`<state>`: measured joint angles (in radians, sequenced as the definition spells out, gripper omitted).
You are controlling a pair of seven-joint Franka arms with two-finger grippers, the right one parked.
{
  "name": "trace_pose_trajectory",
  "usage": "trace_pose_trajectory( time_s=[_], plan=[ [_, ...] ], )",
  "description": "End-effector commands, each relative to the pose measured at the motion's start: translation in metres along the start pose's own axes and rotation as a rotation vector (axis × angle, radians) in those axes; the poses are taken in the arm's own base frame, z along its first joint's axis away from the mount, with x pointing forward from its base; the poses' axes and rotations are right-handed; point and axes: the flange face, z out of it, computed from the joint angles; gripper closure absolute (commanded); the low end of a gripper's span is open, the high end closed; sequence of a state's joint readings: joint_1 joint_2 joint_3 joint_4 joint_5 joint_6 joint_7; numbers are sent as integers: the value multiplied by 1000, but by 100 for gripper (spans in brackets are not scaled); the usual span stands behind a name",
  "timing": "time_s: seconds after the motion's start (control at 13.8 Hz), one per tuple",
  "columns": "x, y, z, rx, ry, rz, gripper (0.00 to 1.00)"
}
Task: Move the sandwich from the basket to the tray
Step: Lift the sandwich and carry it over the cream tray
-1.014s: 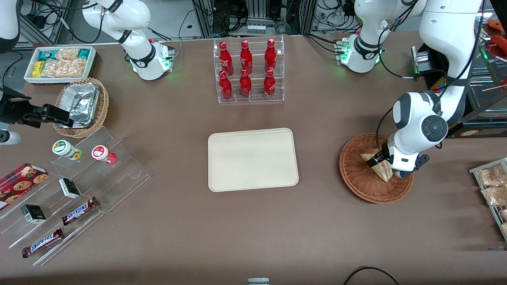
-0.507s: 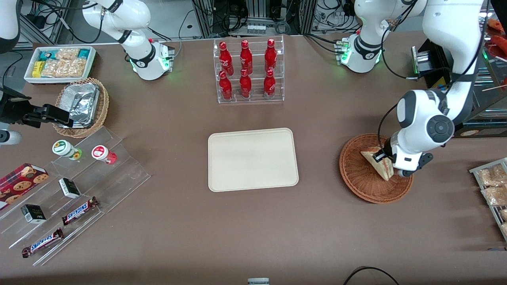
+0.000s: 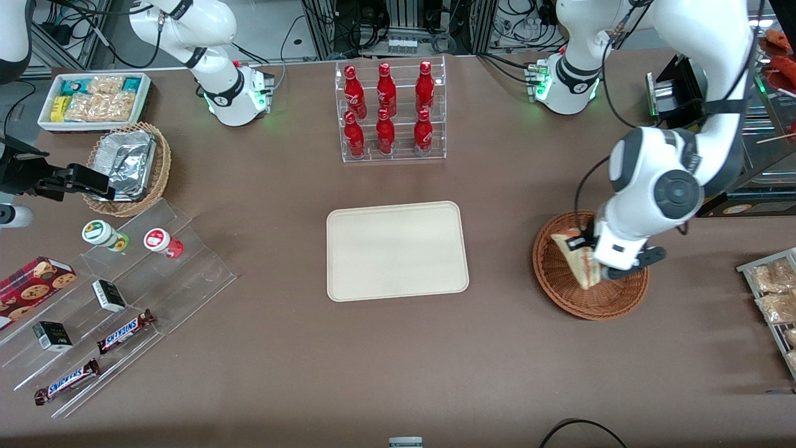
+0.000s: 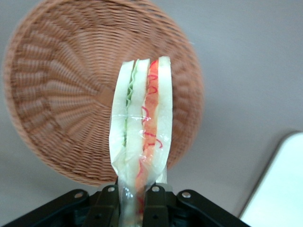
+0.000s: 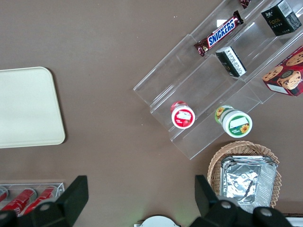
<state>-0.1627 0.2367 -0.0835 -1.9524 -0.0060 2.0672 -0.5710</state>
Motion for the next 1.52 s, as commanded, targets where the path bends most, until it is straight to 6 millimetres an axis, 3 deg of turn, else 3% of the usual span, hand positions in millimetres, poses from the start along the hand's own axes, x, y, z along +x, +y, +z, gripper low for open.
trace_pose_trajectory(
  time_s=[0.0, 0.29, 0.65, 1.01, 1.45],
  plan=[
    [-18, 58, -6, 6, 11, 105, 100],
    [-48, 144, -3, -12, 27, 215, 100],
    [-94, 241, 25, -17, 34, 254, 100],
    [-128, 304, 59, -19, 33, 303, 100],
    [-154, 342, 84, -72, -41, 236, 100]
  ],
)
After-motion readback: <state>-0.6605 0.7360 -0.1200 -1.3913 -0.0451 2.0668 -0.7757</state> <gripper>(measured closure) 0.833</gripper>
